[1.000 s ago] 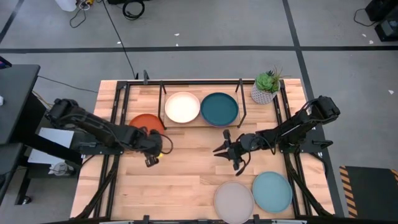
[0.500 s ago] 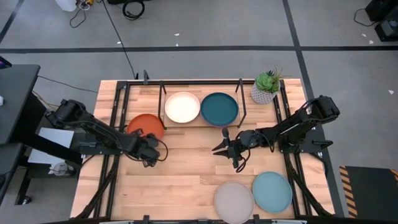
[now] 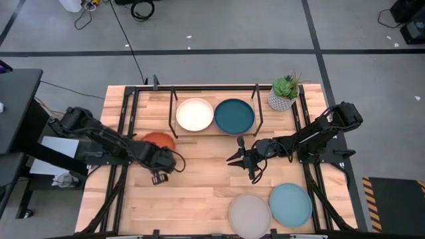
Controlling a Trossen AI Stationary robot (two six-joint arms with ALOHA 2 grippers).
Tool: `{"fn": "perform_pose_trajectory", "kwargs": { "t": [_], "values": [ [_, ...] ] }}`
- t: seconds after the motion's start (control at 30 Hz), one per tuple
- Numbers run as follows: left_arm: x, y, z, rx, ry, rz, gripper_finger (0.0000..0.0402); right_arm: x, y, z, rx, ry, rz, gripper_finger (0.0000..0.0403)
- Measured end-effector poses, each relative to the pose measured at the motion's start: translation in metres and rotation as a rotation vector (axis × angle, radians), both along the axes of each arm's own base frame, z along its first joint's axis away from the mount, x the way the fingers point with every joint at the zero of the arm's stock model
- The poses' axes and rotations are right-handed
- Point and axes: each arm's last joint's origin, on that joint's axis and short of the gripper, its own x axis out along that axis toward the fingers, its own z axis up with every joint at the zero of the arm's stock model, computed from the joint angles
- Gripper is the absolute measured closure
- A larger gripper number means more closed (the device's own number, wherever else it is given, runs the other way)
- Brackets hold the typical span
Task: Place and stack plates onto a shelf
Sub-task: Stack the orange plate on top of the green plate on the shelf
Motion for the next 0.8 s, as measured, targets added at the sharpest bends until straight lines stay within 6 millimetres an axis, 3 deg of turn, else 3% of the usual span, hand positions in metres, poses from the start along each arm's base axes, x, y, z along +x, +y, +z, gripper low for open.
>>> {"fn": "perform_pose_trajectory", "kwargs": {
  "t": [0.2,0.43,0.6,0.8],
  "values": [
    [0.03,-0.01,0.058,-0.181,-0.183,-0.088,0.0381,0.0,0.0,0.0,0.017,0.006,-0.006,0.0321],
    [0.056,-0.014,0.112,-0.042,-0.49,-0.278,0.0382,0.0,0.0,-0.001,0.029,0.017,-0.011,0.0321],
    [0.064,-0.003,0.12,0.233,-0.574,-0.315,0.0383,0.0,0.0,-0.001,0.033,0.017,-0.011,0.0321],
    [0.078,0.02,0.111,0.397,-0.528,-0.31,0.0383,0.0,0.0,-0.001,0.04,0.02,-0.013,0.0321]
  ]
}}
